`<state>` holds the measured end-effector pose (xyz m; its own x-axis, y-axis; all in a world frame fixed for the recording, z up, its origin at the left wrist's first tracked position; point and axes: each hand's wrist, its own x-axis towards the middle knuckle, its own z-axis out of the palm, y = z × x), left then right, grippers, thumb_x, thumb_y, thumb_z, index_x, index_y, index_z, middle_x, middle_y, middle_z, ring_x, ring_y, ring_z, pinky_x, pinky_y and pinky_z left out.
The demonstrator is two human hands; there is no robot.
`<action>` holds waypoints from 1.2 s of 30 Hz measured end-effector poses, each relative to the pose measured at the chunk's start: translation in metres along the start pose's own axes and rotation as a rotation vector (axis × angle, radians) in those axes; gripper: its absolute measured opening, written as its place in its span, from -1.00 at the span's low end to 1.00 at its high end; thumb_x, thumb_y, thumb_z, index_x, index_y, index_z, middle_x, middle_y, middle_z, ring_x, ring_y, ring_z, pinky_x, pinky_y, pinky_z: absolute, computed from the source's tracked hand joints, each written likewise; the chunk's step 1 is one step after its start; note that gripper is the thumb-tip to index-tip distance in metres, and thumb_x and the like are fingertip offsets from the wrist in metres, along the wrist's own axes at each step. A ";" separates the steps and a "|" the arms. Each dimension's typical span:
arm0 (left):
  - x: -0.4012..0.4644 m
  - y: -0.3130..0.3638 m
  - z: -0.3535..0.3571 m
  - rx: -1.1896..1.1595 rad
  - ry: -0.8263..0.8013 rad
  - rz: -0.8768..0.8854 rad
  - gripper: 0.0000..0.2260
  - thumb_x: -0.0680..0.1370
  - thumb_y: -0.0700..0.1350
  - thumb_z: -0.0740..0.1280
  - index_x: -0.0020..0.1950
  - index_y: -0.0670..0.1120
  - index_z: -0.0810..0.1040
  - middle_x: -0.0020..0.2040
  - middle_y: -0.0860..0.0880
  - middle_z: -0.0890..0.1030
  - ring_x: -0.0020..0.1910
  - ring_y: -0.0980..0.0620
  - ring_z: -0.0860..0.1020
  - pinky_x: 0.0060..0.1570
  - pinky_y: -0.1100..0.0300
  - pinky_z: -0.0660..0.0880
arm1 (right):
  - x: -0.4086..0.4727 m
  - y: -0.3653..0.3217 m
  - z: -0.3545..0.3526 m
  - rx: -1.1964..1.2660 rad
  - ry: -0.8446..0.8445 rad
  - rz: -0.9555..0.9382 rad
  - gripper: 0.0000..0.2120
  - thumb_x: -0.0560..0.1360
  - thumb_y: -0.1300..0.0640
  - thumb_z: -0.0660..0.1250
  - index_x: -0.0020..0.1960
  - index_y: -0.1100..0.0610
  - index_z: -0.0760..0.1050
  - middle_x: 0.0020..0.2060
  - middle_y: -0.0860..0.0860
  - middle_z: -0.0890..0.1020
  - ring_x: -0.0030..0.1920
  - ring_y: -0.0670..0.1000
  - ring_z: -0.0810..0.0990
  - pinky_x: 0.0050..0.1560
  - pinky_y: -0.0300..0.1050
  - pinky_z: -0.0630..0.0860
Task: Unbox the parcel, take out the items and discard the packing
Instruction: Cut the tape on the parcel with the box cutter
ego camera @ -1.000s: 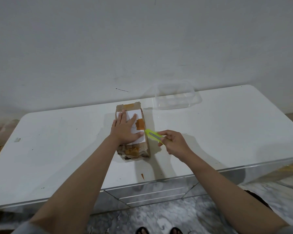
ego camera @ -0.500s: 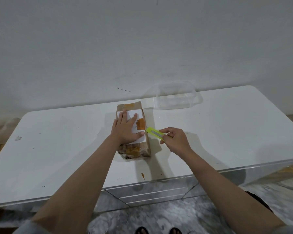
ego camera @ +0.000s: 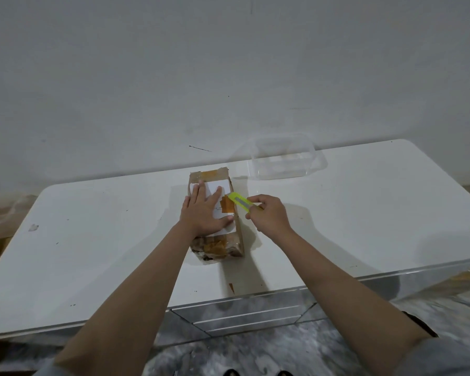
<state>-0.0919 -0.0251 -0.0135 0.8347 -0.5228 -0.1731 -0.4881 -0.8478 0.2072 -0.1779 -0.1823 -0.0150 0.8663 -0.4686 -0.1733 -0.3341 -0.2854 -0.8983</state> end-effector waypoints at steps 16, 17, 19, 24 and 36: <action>0.001 -0.003 0.000 0.013 -0.003 0.007 -0.16 0.36 0.43 0.10 0.53 0.12 -0.10 0.55 -0.16 -0.24 0.52 -0.15 -0.23 0.46 -0.12 -0.12 | -0.002 0.008 -0.002 0.087 -0.003 0.013 -0.79 0.50 0.21 0.28 0.10 0.10 0.57 -0.27 0.07 0.68 -0.35 -0.07 0.56 -0.32 -0.15 0.44; 0.001 -0.003 0.000 0.017 -0.004 0.005 -0.15 0.33 0.43 0.06 0.53 0.13 -0.10 0.55 -0.16 -0.24 0.52 -0.15 -0.24 0.46 -0.12 -0.12 | -0.002 0.009 -0.004 0.085 -0.013 0.009 -0.80 0.51 0.21 0.27 0.11 0.10 0.56 -0.28 0.07 0.68 -0.37 -0.09 0.55 -0.34 -0.18 0.42; 0.001 -0.003 0.000 0.014 -0.009 0.005 -0.15 0.34 0.43 0.05 0.53 0.12 -0.10 0.54 -0.16 -0.25 0.52 -0.15 -0.24 0.46 -0.12 -0.13 | -0.005 0.011 -0.008 0.080 -0.033 0.005 -0.80 0.52 0.20 0.26 0.12 0.10 0.56 -0.28 0.08 0.68 -0.39 -0.10 0.52 -0.37 -0.19 0.41; 0.001 -0.004 0.001 0.018 -0.006 0.009 -0.19 0.41 0.41 0.12 0.53 0.12 -0.10 0.54 -0.16 -0.25 0.52 -0.16 -0.24 0.46 -0.13 -0.13 | -0.005 0.013 -0.016 0.086 -0.087 0.001 -0.80 0.54 0.22 0.24 0.12 0.10 0.55 -0.30 0.09 0.66 -0.57 -0.18 0.42 -0.51 -0.24 0.37; 0.000 -0.002 -0.001 0.006 -0.005 0.005 -0.25 0.48 0.32 0.19 0.53 0.12 -0.10 0.54 -0.16 -0.26 0.52 -0.16 -0.24 0.46 -0.12 -0.14 | 0.003 0.015 -0.011 0.042 -0.100 -0.026 -0.79 0.53 0.22 0.25 0.14 0.11 0.54 -0.28 0.10 0.67 -0.55 -0.18 0.45 -0.48 -0.24 0.36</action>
<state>-0.0908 -0.0235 -0.0132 0.8308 -0.5278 -0.1766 -0.4941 -0.8455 0.2023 -0.1845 -0.1969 -0.0240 0.9081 -0.3746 -0.1870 -0.2966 -0.2603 -0.9188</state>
